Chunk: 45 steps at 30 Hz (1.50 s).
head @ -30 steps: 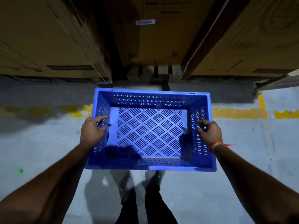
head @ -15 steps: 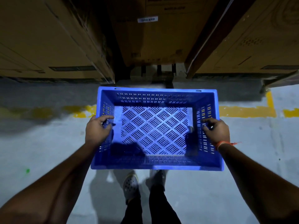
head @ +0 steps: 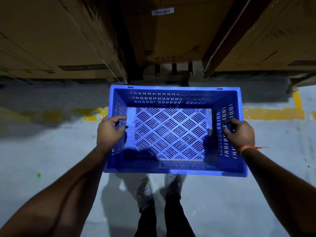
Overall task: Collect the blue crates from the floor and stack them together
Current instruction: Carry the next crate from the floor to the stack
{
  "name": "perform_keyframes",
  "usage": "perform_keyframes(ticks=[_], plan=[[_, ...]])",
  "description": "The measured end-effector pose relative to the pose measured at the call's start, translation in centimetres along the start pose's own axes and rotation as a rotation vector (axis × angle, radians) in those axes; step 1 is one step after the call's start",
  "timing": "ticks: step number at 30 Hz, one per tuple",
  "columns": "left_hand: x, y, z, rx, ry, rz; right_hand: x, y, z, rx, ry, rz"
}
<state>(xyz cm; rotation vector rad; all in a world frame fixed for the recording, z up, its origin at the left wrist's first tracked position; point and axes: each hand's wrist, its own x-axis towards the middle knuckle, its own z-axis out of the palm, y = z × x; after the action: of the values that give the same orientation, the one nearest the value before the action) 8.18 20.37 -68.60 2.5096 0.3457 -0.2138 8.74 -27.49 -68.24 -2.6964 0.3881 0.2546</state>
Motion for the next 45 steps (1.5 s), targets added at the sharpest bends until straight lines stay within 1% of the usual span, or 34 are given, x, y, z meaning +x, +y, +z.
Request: perform_keyframes(ticks=[3,6,10,17,20,31,33,35,38,40,42,45], plan=[[-0.4,-0.5,0.2,0.030,0.005,-0.007,0.2,-0.3,0.0,-0.006,0.002,0.017],[-0.7,-0.4,0.1,0.004,0.008,-0.005,-0.6,0.3,0.2,-0.025,0.007,0.013],[0.0,0.3,-0.3,-0.035,0.003,0.007,0.3,0.2,0.1,-0.021,0.001,0.007],[-0.7,-0.4,-0.2,-0.032,0.006,0.012,-0.2,0.2,0.0,-0.032,0.001,0.005],[-0.3,-0.6,-0.1,-0.026,0.003,0.008,-0.1,-0.4,-0.2,-0.009,-0.018,0.034],[-0.4,0.2,-0.2,-0.056,0.004,-0.034,0.0,-0.4,-0.2,0.045,-0.007,0.052],[-0.5,0.5,-0.4,-0.058,-0.024,-0.038,0.0,-0.4,-0.3,0.040,-0.030,0.053],[-0.3,0.4,-0.9,-0.052,-0.100,-0.033,-0.1,-0.5,-0.6,0.039,-0.073,0.054],[-0.1,0.4,-1.9,-0.027,-0.245,-0.043,-0.3,-0.7,-1.6,0.047,-0.197,0.078],[-0.8,0.5,-2.3,0.027,-0.272,-0.089,-1.1,-1.0,-2.2,0.048,-0.266,0.130],[-2.3,1.2,-2.7,0.064,-0.262,-0.133,-2.9,-1.6,-2.5,0.007,-0.266,0.133],[-5.4,2.8,-4.0,0.100,-0.211,-0.117,-6.6,-3.6,-3.5,-0.060,-0.167,0.107]])
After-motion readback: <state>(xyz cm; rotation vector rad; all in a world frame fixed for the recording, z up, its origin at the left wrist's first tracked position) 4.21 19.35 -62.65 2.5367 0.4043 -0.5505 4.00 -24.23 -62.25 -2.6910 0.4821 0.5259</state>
